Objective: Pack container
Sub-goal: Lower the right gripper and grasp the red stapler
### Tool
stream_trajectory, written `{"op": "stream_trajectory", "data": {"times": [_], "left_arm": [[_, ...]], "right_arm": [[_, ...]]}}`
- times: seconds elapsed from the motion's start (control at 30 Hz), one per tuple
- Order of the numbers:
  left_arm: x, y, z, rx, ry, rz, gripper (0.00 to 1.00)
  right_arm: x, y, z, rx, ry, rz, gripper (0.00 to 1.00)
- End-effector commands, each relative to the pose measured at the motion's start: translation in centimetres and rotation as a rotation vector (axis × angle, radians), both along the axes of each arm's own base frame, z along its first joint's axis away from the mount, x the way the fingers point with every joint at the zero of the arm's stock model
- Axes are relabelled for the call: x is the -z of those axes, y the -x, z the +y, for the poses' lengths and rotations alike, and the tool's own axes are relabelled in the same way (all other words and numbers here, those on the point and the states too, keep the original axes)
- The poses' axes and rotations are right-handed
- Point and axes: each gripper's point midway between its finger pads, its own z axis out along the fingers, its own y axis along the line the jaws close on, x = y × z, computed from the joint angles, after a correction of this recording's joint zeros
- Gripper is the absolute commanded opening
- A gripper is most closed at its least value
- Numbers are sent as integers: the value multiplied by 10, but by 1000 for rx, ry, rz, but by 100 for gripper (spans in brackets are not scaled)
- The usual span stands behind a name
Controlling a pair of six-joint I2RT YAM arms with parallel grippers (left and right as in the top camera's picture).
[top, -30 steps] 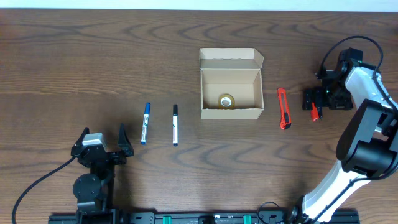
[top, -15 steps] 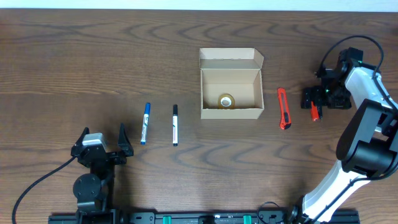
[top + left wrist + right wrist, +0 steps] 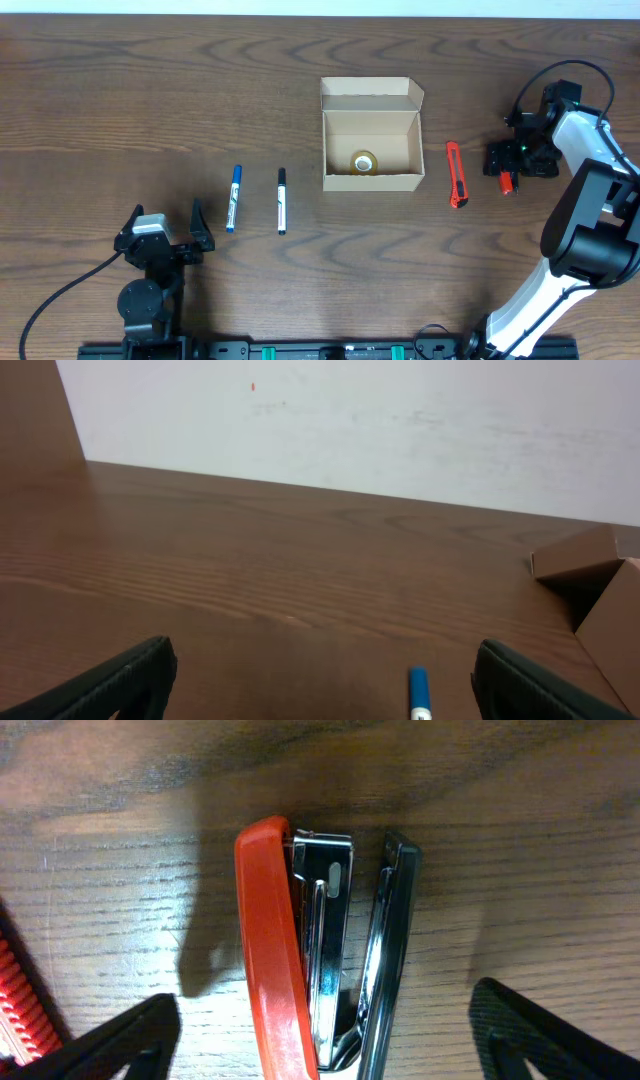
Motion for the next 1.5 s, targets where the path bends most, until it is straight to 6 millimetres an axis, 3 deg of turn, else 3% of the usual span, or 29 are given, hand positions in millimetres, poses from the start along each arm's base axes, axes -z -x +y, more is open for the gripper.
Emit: {"op": "stream_trajectory", "data": {"times": [0.0,0.27,0.33,0.4,0.57,0.77,1.23,1.47], "left_arm": [[17,1,3,-19,1,52,95],[17,1,3,-19,0,52,95],[17,1,3,-19,1,52,95],[17,1,3,-19,0,52,95],[17,1,3,-19,0,52,95],[17,1,3,-19,0,52,95],[17,1,3,-19,1,52,95],[17,1,3,-19,1,52,95]], "right_arm": [[2,1,4,4,-9,2,85],[2,0,4,8,-9,-1,72],[2,0,4,12,-9,0,60],[2,0,4,12,-9,0,42],[2,0,4,23,-10,-1,34],[2,-1,4,31,-10,-2,1],[-2,-10,16,24,-67,-38,1],[-33,-33,23,-2,-96,-93,1]]}}
